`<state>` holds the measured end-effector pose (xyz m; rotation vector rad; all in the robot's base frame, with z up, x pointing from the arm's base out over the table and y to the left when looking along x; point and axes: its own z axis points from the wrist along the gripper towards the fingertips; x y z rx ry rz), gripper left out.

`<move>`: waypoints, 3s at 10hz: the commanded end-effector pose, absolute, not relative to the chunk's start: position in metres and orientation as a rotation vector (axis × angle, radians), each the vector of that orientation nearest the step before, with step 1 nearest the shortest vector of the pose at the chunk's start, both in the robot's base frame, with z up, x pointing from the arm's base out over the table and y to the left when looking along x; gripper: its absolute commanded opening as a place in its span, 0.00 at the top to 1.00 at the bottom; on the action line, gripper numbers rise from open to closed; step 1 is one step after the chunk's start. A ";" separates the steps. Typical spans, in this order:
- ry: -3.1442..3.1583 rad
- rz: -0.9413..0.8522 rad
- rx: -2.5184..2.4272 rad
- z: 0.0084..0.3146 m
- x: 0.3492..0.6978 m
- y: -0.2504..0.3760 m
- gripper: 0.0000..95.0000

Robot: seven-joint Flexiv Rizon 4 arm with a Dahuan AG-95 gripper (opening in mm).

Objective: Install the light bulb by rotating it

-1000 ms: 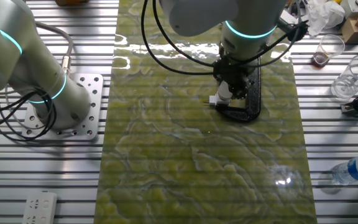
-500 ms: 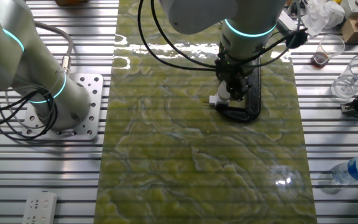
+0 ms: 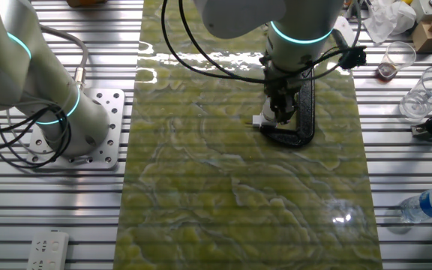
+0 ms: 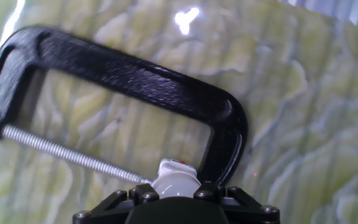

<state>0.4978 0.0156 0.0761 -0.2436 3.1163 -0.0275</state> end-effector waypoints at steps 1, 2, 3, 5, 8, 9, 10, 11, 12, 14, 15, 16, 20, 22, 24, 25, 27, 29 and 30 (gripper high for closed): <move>3.125 -0.028 0.092 0.075 0.496 0.016 1.00; 3.123 -0.028 0.133 0.075 0.496 0.016 1.00; 3.123 -0.029 0.138 0.075 0.496 0.016 1.00; 3.127 -0.047 0.097 0.075 0.496 0.016 1.00; 3.127 -0.105 -0.003 0.076 0.496 0.016 0.60; 3.127 -0.105 -0.011 0.076 0.496 0.015 0.60; 3.127 -0.104 -0.015 0.076 0.496 0.015 0.40; 3.127 -0.098 -0.025 0.076 0.496 0.015 0.40; 3.127 -0.096 -0.053 0.076 0.496 0.015 0.40; 3.120 -0.108 -0.243 0.076 0.496 0.015 0.40; 3.103 -0.119 -0.370 0.076 0.496 0.015 0.40; 3.068 -0.118 -0.611 0.078 0.496 0.016 0.40; 2.860 -0.105 -1.203 0.080 0.496 0.016 0.40; 2.798 -0.064 -1.306 0.080 0.496 0.016 0.40; 2.727 -0.035 -1.432 0.080 0.496 0.016 0.40; 2.682 -0.030 -1.510 0.080 0.496 0.016 0.40; 2.615 -0.041 -1.629 0.080 0.496 0.016 0.40; 2.583 -0.051 -1.682 0.080 0.496 0.016 0.40; 2.560 -0.051 -1.712 0.080 0.496 0.016 0.40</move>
